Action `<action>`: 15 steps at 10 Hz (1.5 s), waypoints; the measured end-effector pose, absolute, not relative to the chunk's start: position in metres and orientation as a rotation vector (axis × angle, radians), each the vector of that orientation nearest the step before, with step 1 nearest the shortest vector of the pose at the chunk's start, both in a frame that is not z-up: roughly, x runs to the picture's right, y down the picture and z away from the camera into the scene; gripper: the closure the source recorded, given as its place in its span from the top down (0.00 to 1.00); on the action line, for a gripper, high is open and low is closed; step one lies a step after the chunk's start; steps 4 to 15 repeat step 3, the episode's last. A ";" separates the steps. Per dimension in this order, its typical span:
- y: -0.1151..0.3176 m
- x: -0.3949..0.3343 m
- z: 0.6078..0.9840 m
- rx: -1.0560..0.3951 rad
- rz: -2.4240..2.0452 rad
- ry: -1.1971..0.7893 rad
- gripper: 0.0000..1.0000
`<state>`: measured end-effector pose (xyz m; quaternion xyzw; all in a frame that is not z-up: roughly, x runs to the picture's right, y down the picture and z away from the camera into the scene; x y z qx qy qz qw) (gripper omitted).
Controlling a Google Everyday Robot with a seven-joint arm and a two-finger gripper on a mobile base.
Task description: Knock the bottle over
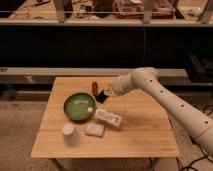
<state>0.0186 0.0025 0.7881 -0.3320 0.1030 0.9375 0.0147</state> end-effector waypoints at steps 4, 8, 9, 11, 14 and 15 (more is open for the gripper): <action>0.002 0.018 0.788 -1.034 2.918 0.321 0.63; 0.002 0.018 0.788 -1.034 2.918 0.321 0.63; 0.002 0.018 0.788 -1.034 2.918 0.321 0.63; 0.002 0.018 0.788 -1.034 2.918 0.321 0.63; 0.002 0.018 0.788 -1.034 2.918 0.321 0.63; 0.002 0.018 0.788 -1.034 2.918 0.321 0.63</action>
